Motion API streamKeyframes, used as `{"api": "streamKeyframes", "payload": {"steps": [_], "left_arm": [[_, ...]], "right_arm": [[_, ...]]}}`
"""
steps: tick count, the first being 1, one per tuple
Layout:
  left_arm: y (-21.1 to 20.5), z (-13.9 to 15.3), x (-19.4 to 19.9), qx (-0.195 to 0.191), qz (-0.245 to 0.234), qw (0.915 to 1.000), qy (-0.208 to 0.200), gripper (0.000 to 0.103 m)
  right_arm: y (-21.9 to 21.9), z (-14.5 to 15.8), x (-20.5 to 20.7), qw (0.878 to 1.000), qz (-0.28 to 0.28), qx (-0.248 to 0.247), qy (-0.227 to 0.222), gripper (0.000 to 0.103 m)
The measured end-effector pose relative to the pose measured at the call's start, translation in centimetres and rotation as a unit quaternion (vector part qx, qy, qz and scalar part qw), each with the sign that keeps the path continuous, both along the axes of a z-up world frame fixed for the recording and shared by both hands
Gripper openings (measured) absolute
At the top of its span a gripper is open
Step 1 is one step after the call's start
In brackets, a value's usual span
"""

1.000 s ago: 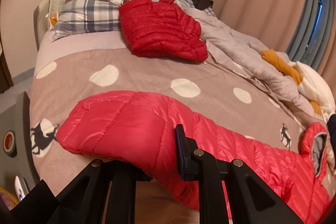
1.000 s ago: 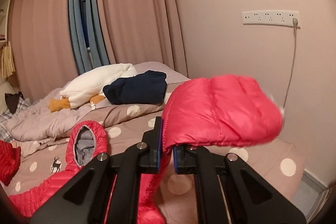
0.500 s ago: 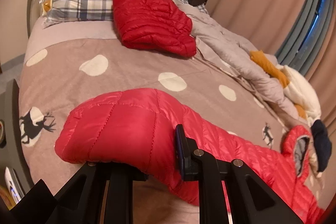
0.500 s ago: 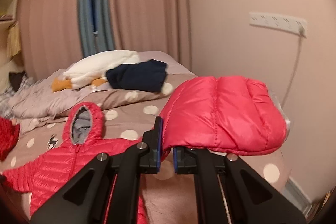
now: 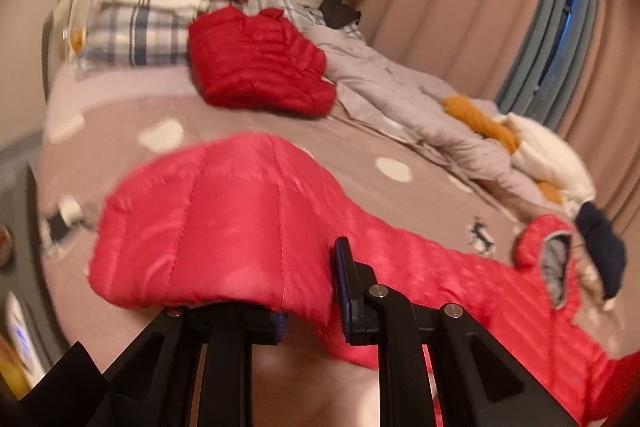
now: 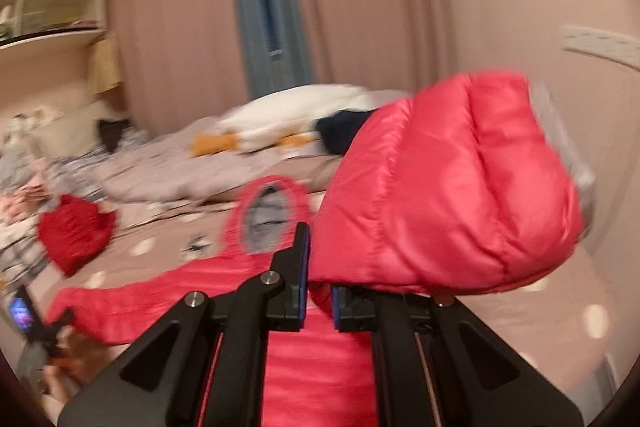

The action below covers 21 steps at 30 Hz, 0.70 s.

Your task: Fold large clothes

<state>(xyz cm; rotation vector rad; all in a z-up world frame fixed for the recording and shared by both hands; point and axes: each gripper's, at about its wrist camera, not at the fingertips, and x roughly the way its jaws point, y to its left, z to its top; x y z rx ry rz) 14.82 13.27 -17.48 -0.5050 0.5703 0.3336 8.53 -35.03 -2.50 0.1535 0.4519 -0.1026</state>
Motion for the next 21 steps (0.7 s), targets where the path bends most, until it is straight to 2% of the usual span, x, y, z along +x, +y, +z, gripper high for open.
{"api": "streamKeyframes", "payload": {"steps": [2, 5, 7, 9, 11, 17, 20, 21], "left_arm": [[-1.2, -1.8, -0.7, -0.02, -0.013, 0.9996, -0.013, 0.016], [-3.1, -4.0, 0.7, -0.001, -0.032, 0.9989, 0.033, 0.016], [-2.9, -3.9, 2.0, -0.01, -0.035, 0.9983, 0.045, 0.016], [-2.6, -3.2, 2.1, -0.003, -0.021, 0.9993, 0.03, 0.016], [-2.3, -2.8, 2.1, -0.002, -0.016, 0.9997, 0.017, 0.016], [-2.3, -3.3, 2.6, -0.008, -0.027, 0.9993, 0.024, 0.016], [-2.3, -3.3, 2.4, -0.01, -0.029, 0.9992, 0.026, 0.016], [-2.3, -3.2, 2.3, -0.009, -0.03, 0.9992, 0.026, 0.016]], "right_arm": [[2.6, -0.7, 1.8, 0.999, 0.032, 0.005, 0.016, 0.01], [7.3, -2.4, 4.8, 0.995, 0.081, -0.011, 0.05, 0.01], [10.3, -4.1, 6.4, 0.993, 0.095, -0.022, 0.065, 0.01], [12.0, -5.6, 7.8, 0.991, 0.103, -0.017, 0.079, 0.01], [13.4, -7.4, 9.2, 0.99, 0.107, -0.012, 0.093, 0.01], [15.7, -10.2, 10.6, 0.987, 0.107, -0.037, 0.116, 0.013], [15.9, -11.1, 11.0, 0.983, 0.118, -0.034, 0.137, 0.024], [15.3, -11.0, 10.7, 0.982, 0.123, -0.029, 0.14, 0.036]]}}
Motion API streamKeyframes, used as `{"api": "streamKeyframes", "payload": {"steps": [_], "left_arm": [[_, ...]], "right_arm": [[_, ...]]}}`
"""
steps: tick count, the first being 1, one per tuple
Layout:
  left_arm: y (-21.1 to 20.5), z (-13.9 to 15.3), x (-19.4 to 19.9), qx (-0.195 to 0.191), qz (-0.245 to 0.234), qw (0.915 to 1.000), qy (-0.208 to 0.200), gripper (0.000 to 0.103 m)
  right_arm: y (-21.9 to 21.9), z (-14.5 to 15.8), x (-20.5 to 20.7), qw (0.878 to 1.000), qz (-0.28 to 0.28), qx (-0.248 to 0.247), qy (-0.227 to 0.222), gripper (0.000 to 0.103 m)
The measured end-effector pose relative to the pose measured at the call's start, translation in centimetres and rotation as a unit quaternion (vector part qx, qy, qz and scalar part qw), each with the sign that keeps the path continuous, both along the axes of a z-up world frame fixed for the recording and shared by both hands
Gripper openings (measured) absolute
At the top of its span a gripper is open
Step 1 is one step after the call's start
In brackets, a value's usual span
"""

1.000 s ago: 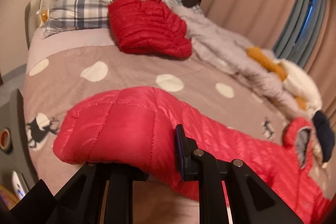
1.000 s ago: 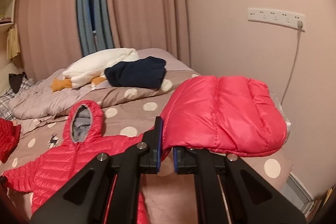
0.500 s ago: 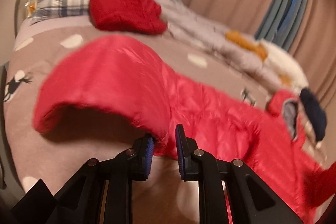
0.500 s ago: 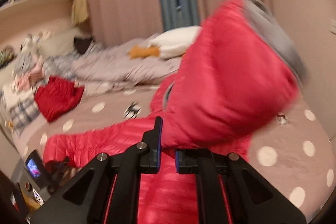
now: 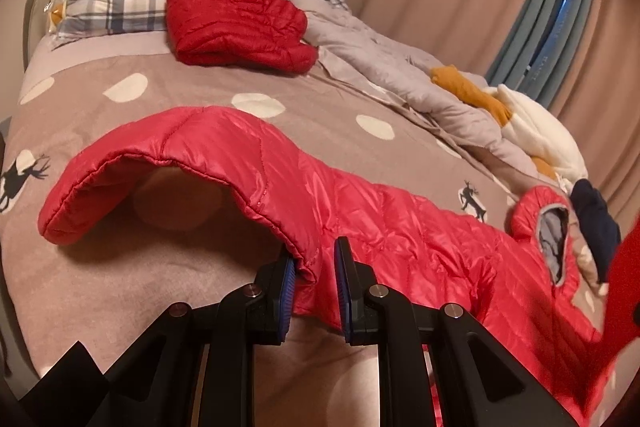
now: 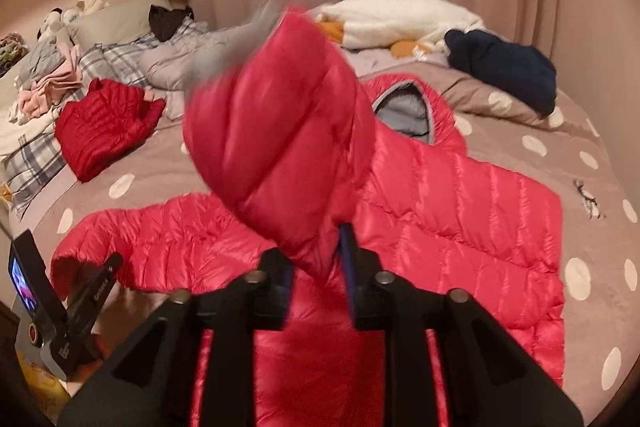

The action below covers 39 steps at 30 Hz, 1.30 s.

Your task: Fold large clothes

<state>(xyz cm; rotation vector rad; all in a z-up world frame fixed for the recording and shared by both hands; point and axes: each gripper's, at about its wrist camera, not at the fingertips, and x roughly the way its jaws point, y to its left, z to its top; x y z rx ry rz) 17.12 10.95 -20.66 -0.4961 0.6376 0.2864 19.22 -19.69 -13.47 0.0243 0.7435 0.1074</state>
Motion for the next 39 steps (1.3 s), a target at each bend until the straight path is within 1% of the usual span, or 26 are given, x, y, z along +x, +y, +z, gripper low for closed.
{"api": "streamKeyframes", "payload": {"steps": [1, 2, 3, 5, 7, 8, 11, 12, 14, 15, 16, 18, 19, 20, 22, 24, 25, 27, 28, 29, 30, 32, 35, 37, 38, 39], "left_arm": [[-0.1, 0.2, 0.0, 0.004, -0.002, 1.0, 0.0, 0.016], [-0.2, 0.3, 0.0, 0.01, -0.003, 1.0, 0.0, 0.016], [-0.3, 0.4, 0.0, 0.016, -0.003, 0.9999, 0.003, 0.016], [-0.5, 0.8, 0.1, 0.029, 0.005, 0.9994, 0.02, 0.016], [-0.5, 1.5, 0.2, 0.024, 0.009, 0.9995, 0.02, 0.016], [-0.8, 2.2, 0.3, 0.032, 0.006, 0.9994, 0.015, 0.016], [-2.3, 3.9, 0.2, 0.102, -0.01, 0.9947, 0.004, 0.016], [-2.6, 4.3, 0.1, 0.112, -0.017, 0.9935, 0.006, 0.016], [-2.1, 4.6, -0.4, 0.075, -0.035, 0.9965, -0.002, 0.016], [-2.1, 4.8, -0.6, 0.068, -0.045, 0.9966, -0.008, 0.016], [-2.2, 4.9, -0.6, 0.078, -0.047, 0.9958, -0.007, 0.016], [-2.8, 5.1, -0.3, 0.118, -0.039, 0.9922, 0.002, 0.016], [-3.0, 5.2, -0.4, 0.125, -0.042, 0.9912, -0.003, 0.016], [-3.2, 5.0, -0.4, 0.129, -0.045, 0.9906, -0.009, 0.016], [-3.3, 4.6, -0.4, 0.12, -0.042, 0.9918, -0.003, 0.016], [-3.4, 4.2, -0.1, 0.098, -0.039, 0.9944, -0.005, 0.016], [-3.5, 4.4, -0.1, 0.091, -0.041, 0.995, -0.006, 0.016], [-4.0, 4.6, 0.1, 0.086, -0.047, 0.9951, -0.009, 0.016], [-4.2, 4.7, -0.2, 0.089, -0.046, 0.9949, -0.012, 0.016], [-4.5, 4.9, -0.3, 0.091, -0.044, 0.9948, -0.015, 0.016], [-4.8, 5.0, -0.4, 0.091, -0.043, 0.9947, -0.019, 0.016], [-5.3, 5.3, -0.6, 0.091, -0.048, 0.9945, -0.019, 0.016], [-6.4, 5.7, -1.3, 0.108, -0.051, 0.9925, -0.026, 0.016], [-7.2, 6.0, -1.9, 0.12, -0.054, 0.991, -0.024, 0.016], [-7.5, 6.2, -2.1, 0.119, -0.059, 0.9909, -0.026, 0.016], [-7.7, 6.4, -2.5, 0.112, -0.062, 0.9913, -0.031, 0.016]], "right_arm": [[-0.5, 0.1, -0.3, 1.0, 0.002, 0.005, 0.002, 0.045], [-0.6, 0.3, -0.5, 1.0, 0.0, 0.008, 0.001, 0.061], [-0.9, 0.5, -0.8, 1.0, -0.006, 0.009, -0.009, 0.068], [-1.6, 1.4, -1.7, 0.999, -0.02, -0.002, -0.032, 0.069], [-2.8, 1.9, -2.0, 0.999, -0.037, -0.003, -0.036, 0.069], [-3.9, 2.3, -2.2, 0.998, -0.049, 0.005, -0.036, 0.069], [-6.7, 3.1, -2.5, 0.996, -0.081, 0.015, -0.046, 0.069], [-7.8, 3.4, -2.5, 0.994, -0.099, 0.008, -0.054, 0.069], [-9.7, 3.4, -2.1, 0.989, -0.132, -0.007, -0.065, 0.069], [-10.8, 2.8, -1.7, 0.987, -0.15, -0.011, -0.063, 0.069], [-11.8, 2.1, -1.3, 0.985, -0.161, -0.008, -0.056, 0.069], [-14.9, -0.2, -0.3, 0.982, -0.184, 0.017, -0.029, 0.067], [-15.8, -1.2, 0.0, 0.98, -0.195, 0.021, -0.017, 0.067], [-17.6, -3.1, 0.6, 0.975, -0.22, 0.022, 0.012, 0.067], [-19.9, -6.2, 1.1, 0.967, -0.246, 0.032, 0.06, 0.067], [-21.7, -9.3, 1.0, 0.96, -0.257, 0.049, 0.102, 0.067], [-22.2, -9.9, 0.9, 0.958, -0.257, 0.05, 0.113, 0.067], [-23.0, -8.9, -0.2, 0.965, -0.231, 0.057, 0.109, 0.066], [-23.6, -7.5, -1.5, 0.966, -0.235, 0.06, 0.087, 0.068], [-24.1, -6.6, -2.4, 0.966, -0.239, 0.061, 0.071, 0.069], [-24.7, -4.9, -4.0, 0.966, -0.244, 0.064, 0.049, 0.073], [-25.4, -2.4, -6.3, 0.966, -0.249, 0.064, 0.026, 0.077], [-25.2, 1.1, -10.0, 0.965, -0.254, 0.056, -0.01, 0.077], [-24.9, 2.7, -12.2, 0.968, -0.238, 0.07, -0.032, 0.081], [-24.5, 3.7, -13.0, 0.97, -0.225, 0.078, -0.044, 0.085], [-24.1, 4.6, -13.9, 0.972, -0.21, 0.086, -0.054, 0.087]]}}
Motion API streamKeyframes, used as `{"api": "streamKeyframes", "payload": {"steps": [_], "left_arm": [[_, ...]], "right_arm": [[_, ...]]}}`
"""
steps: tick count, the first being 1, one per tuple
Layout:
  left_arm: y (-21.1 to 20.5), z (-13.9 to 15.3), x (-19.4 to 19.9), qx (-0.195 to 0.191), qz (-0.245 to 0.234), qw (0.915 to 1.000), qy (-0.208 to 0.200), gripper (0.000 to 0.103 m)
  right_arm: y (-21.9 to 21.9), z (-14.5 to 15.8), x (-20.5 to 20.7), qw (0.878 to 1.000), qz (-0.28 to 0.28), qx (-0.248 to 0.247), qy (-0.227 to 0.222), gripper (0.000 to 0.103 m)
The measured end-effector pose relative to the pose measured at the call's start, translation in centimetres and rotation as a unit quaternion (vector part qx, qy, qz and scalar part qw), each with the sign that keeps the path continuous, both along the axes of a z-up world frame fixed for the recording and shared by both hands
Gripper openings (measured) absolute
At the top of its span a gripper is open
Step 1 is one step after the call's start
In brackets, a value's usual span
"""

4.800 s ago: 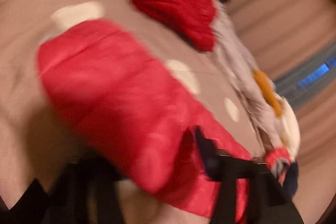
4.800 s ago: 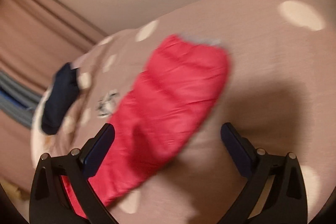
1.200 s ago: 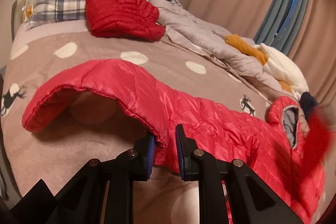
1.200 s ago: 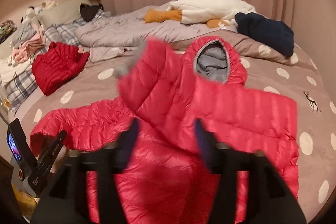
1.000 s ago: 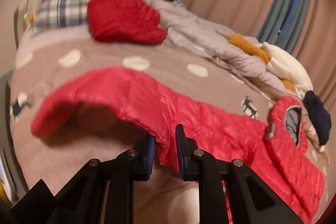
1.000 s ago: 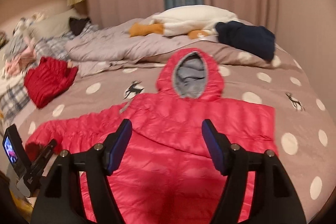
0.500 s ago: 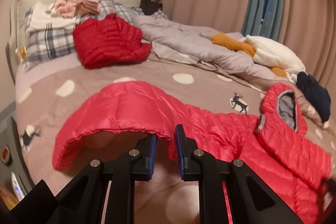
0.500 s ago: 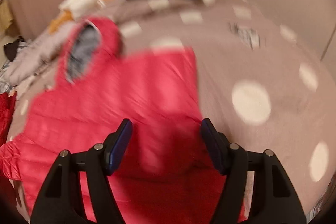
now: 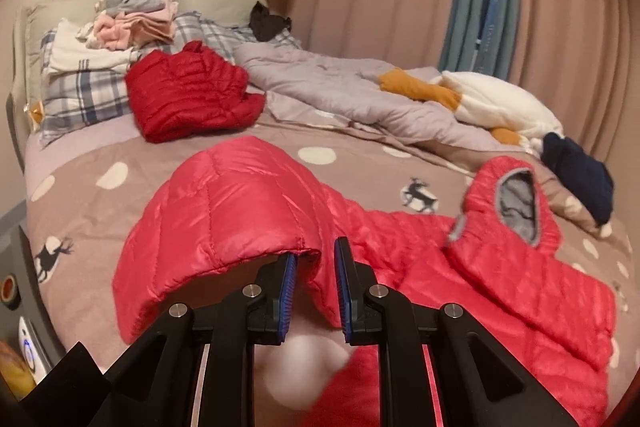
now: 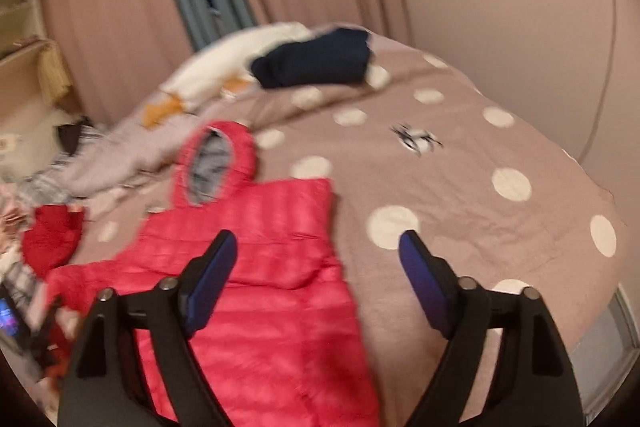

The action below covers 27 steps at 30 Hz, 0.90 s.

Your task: Fold large clothes

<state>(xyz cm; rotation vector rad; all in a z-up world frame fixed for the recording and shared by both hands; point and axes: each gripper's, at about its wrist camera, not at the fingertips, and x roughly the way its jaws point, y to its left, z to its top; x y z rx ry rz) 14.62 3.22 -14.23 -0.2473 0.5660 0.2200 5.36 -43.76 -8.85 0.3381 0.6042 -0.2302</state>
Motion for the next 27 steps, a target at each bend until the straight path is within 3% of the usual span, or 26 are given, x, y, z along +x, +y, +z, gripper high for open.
{"api": "streamKeyframes", "payload": {"steps": [4, 8, 11, 19, 23, 25, 27], "left_arm": [[-0.7, 1.2, -1.1, -0.021, -0.012, 0.9997, -0.01, 0.016], [-1.9, 2.8, -2.3, -0.004, -0.019, 0.9991, -0.037, 0.016], [-2.9, 3.7, -3.1, -0.002, -0.038, 0.9982, -0.047, 0.016], [-4.2, 5.8, -4.1, -0.005, -0.048, 0.9958, -0.077, 0.016], [-4.8, 4.6, -2.4, 0.007, -0.057, 0.9973, -0.046, 0.016], [-3.6, 3.3, -1.6, -0.02, -0.039, 0.9986, -0.03, 0.021], [-1.4, 1.7, -0.4, -0.053, -0.021, 0.9982, -0.017, 0.033]], "right_arm": [[1.3, 2.1, -2.7, 0.999, 0.016, 0.01, -0.025, 0.087], [2.2, 3.8, -5.0, 0.998, 0.024, -0.002, -0.055, 0.089], [2.6, 4.0, -4.9, 0.999, 0.009, -0.012, -0.047, 0.09], [3.5, 3.2, -3.8, 0.997, 0.023, 0.039, -0.059, 0.089], [3.5, 2.5, -3.4, 0.996, 0.022, 0.058, -0.061, 0.09], [3.4, 1.9, -3.0, 0.997, 0.011, 0.056, -0.055, 0.09], [3.3, 1.4, -2.0, 0.998, 0.01, 0.048, -0.038, 0.09]]}}
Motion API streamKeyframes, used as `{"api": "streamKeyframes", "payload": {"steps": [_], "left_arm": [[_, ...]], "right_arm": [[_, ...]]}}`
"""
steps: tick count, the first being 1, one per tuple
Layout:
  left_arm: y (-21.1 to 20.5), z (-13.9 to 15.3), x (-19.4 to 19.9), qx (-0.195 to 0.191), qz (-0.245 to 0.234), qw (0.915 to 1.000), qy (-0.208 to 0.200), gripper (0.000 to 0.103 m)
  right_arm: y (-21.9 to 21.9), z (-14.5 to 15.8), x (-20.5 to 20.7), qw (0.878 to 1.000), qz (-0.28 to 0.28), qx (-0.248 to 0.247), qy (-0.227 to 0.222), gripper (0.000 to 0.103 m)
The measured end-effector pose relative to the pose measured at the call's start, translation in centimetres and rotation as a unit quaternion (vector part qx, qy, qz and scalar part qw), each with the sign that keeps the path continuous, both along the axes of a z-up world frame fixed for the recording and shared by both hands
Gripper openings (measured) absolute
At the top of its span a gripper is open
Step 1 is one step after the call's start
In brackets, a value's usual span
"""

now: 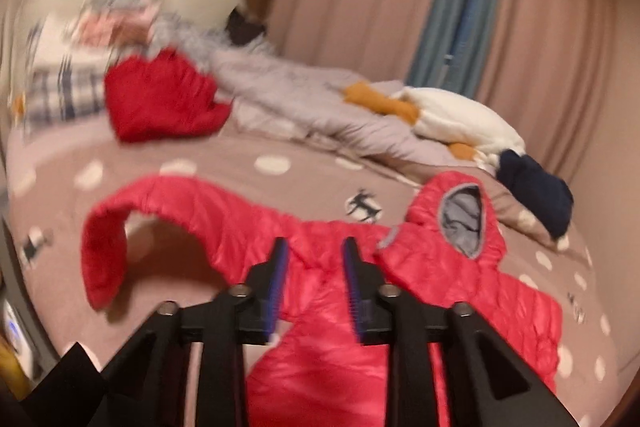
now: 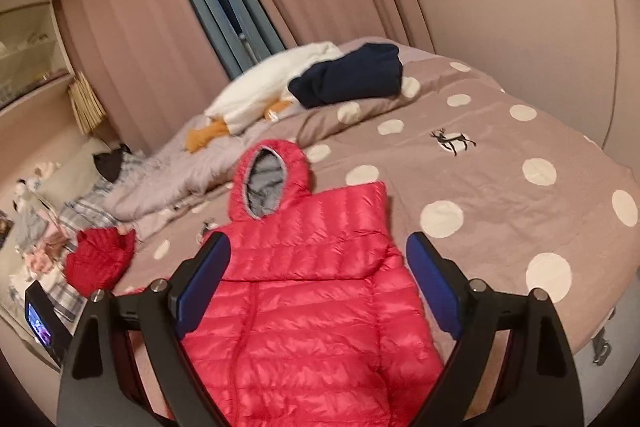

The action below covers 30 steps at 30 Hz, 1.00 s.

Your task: Fold large clothes

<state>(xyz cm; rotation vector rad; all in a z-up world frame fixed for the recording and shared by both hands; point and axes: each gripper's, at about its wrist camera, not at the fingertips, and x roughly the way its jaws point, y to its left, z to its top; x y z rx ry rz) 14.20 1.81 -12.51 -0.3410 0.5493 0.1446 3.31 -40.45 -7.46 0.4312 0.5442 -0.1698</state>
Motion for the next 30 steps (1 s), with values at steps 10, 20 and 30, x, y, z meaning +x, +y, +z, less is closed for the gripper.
{"api": "streamKeyframes", "payload": {"steps": [10, 20, 30], "left_arm": [[11.4, -3.1, 1.3, -0.128, 0.065, 0.9894, 0.026, 0.053], [17.9, -7.1, 2.3, -0.254, 0.1, 0.9608, 0.046, 0.058], [22.6, -10.2, 0.5, -0.325, 0.123, 0.9365, 0.048, 0.03]], "right_arm": [[-0.8, -1.9, 2.6, 0.999, -0.02, 0.008, 0.027, 0.09], [0.3, -3.5, 4.3, 0.997, -0.035, -0.03, 0.064, 0.09], [0.8, -4.5, 5.4, 0.995, -0.036, -0.037, 0.084, 0.09]]}}
